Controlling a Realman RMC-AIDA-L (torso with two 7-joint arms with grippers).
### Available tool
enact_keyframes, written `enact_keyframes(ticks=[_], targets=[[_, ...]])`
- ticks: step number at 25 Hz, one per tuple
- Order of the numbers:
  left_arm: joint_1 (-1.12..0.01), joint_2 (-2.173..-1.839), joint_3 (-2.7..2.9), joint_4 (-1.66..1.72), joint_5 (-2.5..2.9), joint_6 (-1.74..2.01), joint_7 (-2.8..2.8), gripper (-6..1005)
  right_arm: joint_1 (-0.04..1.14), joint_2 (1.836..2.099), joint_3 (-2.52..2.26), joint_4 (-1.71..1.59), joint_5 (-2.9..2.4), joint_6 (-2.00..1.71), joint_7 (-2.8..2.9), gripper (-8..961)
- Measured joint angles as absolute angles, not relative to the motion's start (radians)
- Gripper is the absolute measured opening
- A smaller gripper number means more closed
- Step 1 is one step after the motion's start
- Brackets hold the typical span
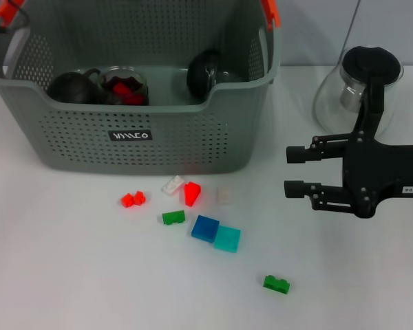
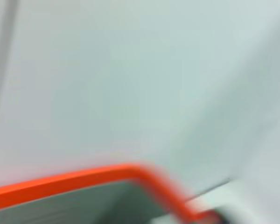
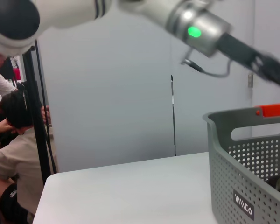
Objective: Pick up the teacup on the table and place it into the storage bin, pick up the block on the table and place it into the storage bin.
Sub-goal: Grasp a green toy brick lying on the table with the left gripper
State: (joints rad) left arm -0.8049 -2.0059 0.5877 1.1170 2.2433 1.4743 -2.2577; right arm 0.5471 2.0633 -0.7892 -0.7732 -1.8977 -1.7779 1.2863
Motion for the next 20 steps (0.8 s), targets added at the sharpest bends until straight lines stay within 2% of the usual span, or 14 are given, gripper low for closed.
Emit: enact_keyframes(ticks=[3, 5, 7, 14, 20], targets=[[-0.722, -1.974, 0.552, 1.036, 1.949, 1.632, -2.169, 596, 0.547, 2.066, -0.782, -0.776, -1.898, -1.779, 1.286, 535], [-0.687, -1.97, 0.499, 0.981, 1.83, 1.755, -2.088, 642, 0.547, 2.067, -0.777, -0.776, -1.898, -1.78, 1.285, 535], [-0.656, -1.971, 0.433, 0.936, 1.773, 1.886, -2.008, 642, 0.548, 2.068, -0.775, -0.776, -1.898, -1.782, 1.284, 535], [-0.537, -1.999, 0.513, 1.002, 1.919, 1.991, -1.801, 640, 0.544, 2.068, -0.774, -0.776, -1.899, -1.784, 1.285, 535], [-0.533, -2.032, 0.692, 1.057, 2.171, 1.992, -1.757, 639, 0.545, 2.067, -0.774, -0.772, -1.902, -1.784, 1.287, 534]])
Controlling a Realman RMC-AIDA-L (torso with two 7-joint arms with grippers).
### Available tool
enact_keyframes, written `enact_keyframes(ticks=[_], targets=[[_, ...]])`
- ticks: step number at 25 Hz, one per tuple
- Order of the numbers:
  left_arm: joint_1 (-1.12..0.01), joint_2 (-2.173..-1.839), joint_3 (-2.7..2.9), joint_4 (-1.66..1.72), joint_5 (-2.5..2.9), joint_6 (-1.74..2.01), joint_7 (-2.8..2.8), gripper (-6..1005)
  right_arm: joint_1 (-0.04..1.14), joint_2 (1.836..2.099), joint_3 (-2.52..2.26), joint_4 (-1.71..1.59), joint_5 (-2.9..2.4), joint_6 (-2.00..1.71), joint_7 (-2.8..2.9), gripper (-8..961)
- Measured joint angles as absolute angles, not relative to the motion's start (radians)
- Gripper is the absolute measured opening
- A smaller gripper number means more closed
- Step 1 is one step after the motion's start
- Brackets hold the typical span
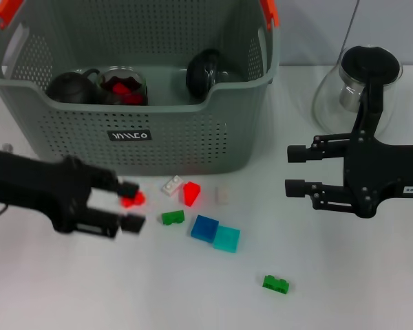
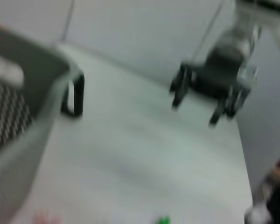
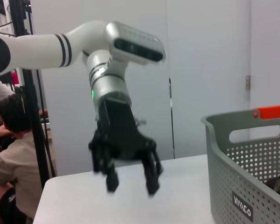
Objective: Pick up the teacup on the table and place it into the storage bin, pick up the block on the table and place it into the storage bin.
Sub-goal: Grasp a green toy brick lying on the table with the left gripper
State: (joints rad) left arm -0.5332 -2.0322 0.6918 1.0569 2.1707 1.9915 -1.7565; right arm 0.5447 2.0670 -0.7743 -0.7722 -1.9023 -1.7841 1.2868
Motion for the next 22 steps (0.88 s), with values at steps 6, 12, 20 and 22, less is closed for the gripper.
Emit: enact_keyframes(ticks=[6, 12, 20, 22], targets=[[-0.549, -2.081, 0.857, 1.285, 2.338, 1.956, -1.925, 638, 0.547, 2.068, -0.775, -0.775, -1.904, -1.785, 1.292, 534], [-0.56, -2.158, 1.01, 1.472, 2.534, 1.87, -2.025, 636, 0.548, 2.067, -0.775, -0.773, -1.904, -1.783, 1.295, 534], [-0.562, -2.168, 1.207, 1.383, 2.566, 1.712, -2.054, 635, 0.548, 2.066, -0.775, -0.772, -1.904, -1.779, 1.296, 534], [-0.573, -2.169, 1.238, 1.35, 2.566, 1.682, -2.054, 634, 0.55, 2.066, -0.775, -0.771, -1.904, -1.779, 1.296, 534]])
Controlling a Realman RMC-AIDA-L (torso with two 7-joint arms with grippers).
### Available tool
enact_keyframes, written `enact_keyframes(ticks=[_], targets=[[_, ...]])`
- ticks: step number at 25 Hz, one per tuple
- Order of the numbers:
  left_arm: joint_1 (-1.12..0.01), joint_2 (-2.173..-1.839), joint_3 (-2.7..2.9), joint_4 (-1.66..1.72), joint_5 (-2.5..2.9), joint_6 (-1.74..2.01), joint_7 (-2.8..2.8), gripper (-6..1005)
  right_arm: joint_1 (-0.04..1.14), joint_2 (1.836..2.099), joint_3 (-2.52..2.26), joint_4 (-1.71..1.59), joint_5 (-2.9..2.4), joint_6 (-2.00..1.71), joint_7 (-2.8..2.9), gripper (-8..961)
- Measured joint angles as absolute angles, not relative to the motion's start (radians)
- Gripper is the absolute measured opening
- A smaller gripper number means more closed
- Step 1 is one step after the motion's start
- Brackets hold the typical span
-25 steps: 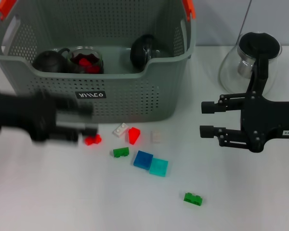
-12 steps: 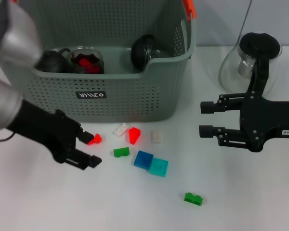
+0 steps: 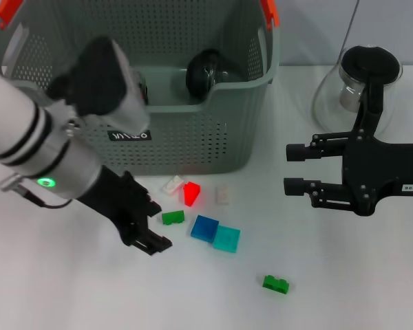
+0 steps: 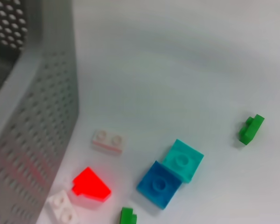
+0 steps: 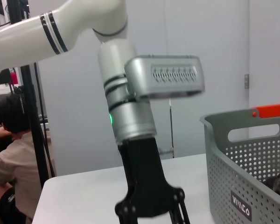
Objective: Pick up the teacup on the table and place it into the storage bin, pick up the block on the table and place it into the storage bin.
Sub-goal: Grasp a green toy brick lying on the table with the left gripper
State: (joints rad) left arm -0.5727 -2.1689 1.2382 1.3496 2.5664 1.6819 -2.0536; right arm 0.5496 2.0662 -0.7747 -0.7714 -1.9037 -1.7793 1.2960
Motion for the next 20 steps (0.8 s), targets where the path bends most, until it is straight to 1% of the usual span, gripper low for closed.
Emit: enact_keyframes(ticks=[10, 20], targets=[[-0.612, -2.171, 1.345, 1.202, 2.566, 1.455, -2.06, 632, 0.549, 2.066, -0.775, -0.776, -1.905, -1.778, 1.305, 535], [-0.65, -2.167, 1.357, 1.093, 2.582, 1.362, -2.064, 623, 0.552, 2.066, -0.775, -0.776, -1.904, -1.778, 1.305, 535]])
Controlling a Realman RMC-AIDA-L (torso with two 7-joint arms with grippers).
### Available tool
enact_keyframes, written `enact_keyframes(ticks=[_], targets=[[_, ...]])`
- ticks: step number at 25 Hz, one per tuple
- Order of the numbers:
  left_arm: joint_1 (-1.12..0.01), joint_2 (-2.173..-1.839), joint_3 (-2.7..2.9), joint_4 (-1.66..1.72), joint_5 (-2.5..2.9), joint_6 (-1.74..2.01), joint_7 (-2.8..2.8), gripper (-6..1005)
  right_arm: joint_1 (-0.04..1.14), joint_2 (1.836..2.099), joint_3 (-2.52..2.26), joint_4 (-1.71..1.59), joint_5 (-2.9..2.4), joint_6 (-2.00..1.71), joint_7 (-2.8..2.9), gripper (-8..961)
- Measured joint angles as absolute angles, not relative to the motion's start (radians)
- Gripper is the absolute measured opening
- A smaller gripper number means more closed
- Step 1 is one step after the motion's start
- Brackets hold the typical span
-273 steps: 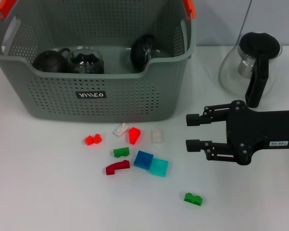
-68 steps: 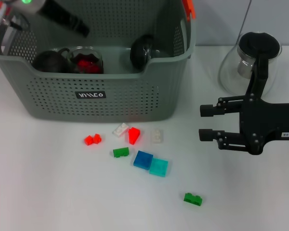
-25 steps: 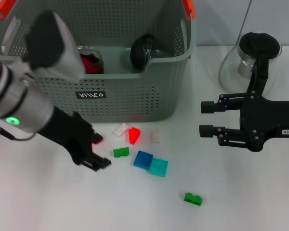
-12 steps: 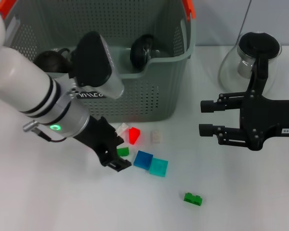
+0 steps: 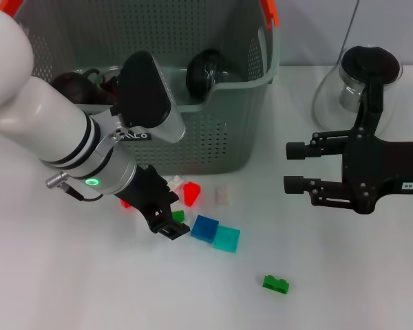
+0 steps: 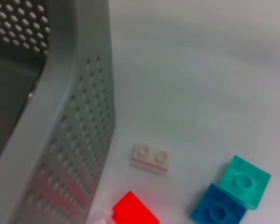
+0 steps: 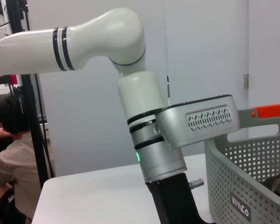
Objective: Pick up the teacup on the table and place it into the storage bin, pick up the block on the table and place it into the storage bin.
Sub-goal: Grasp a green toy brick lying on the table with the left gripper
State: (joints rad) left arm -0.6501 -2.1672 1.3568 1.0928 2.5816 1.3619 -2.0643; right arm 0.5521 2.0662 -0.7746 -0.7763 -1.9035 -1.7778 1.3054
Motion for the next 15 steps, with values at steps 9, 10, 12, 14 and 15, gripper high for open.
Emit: enact_keyframes(ticks=[9, 10, 12, 14, 15], targets=[[-0.654, -2.167, 1.358, 1.042, 2.612, 1.314, -2.064, 624, 0.552, 2.066, -0.775, -0.776, -1.903, -1.778, 1.305, 534], [-0.654, -2.167, 1.358, 1.039, 2.613, 1.314, -2.064, 624, 0.552, 2.065, -0.775, -0.776, -1.903, -1.778, 1.305, 534], [-0.654, -2.167, 1.358, 1.034, 2.614, 1.313, -2.059, 624, 0.553, 2.065, -0.775, -0.776, -1.903, -1.778, 1.305, 534], [-0.655, -2.167, 1.358, 1.028, 2.614, 1.312, -2.057, 624, 0.553, 2.066, -0.775, -0.776, -1.903, -1.778, 1.305, 534], [-0.656, -2.167, 1.359, 1.025, 2.615, 1.312, -2.057, 624, 0.553, 2.066, -0.775, -0.776, -1.903, -1.778, 1.305, 535]])
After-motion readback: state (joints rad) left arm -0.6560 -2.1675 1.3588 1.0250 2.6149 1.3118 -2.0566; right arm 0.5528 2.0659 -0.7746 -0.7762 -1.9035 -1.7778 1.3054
